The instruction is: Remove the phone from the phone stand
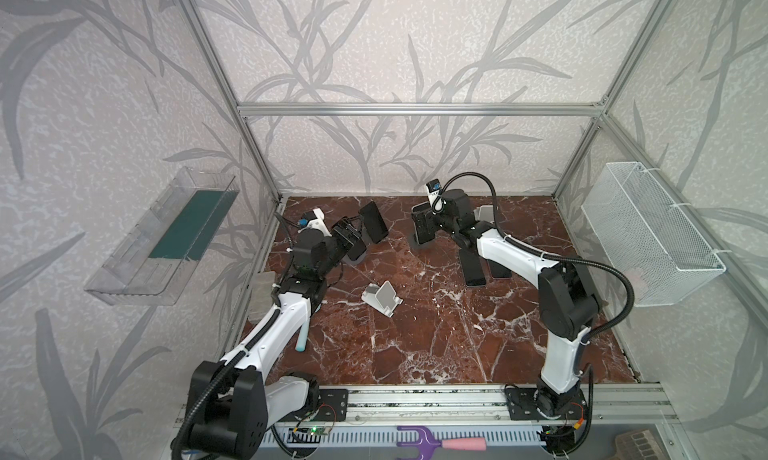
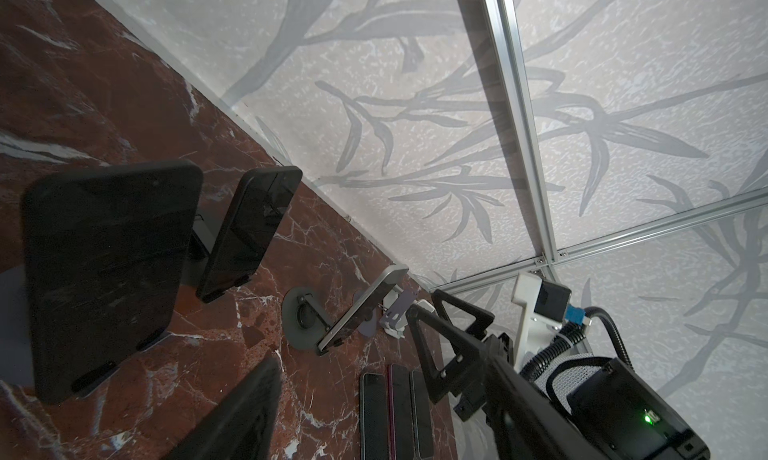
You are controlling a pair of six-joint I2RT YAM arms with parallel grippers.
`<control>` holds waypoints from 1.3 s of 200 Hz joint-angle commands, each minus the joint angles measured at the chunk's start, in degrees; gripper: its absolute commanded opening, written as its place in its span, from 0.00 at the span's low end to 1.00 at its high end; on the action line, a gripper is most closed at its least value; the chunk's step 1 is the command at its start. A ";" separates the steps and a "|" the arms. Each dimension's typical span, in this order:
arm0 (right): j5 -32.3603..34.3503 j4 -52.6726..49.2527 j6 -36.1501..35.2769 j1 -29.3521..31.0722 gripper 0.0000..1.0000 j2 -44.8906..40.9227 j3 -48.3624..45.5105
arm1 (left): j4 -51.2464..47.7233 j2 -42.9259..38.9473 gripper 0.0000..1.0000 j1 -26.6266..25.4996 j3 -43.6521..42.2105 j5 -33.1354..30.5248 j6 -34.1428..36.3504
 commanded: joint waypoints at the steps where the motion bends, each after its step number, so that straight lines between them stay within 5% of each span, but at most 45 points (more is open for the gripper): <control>1: 0.21 -1.38 1.84 -0.34 0.99 3.38 4.91 | 3.33 0.47 0.78 -0.29 1.80 2.62 -0.80; 51: -0.07 -3.73 3.02 -0.84 1.00 9.83 12.27 | 4.01 0.86 0.78 -0.37 1.98 3.76 -1.54; 173: -1.14 -2.00 1.85 -1.41 0.89 13.32 11.67 | 6.26 2.93 0.77 -0.46 2.36 6.57 -3.79; 260: -2.26 3.19 1.60 -1.65 0.66 10.29 6.62 | 7.05 2.83 0.77 -0.46 2.42 7.18 -3.94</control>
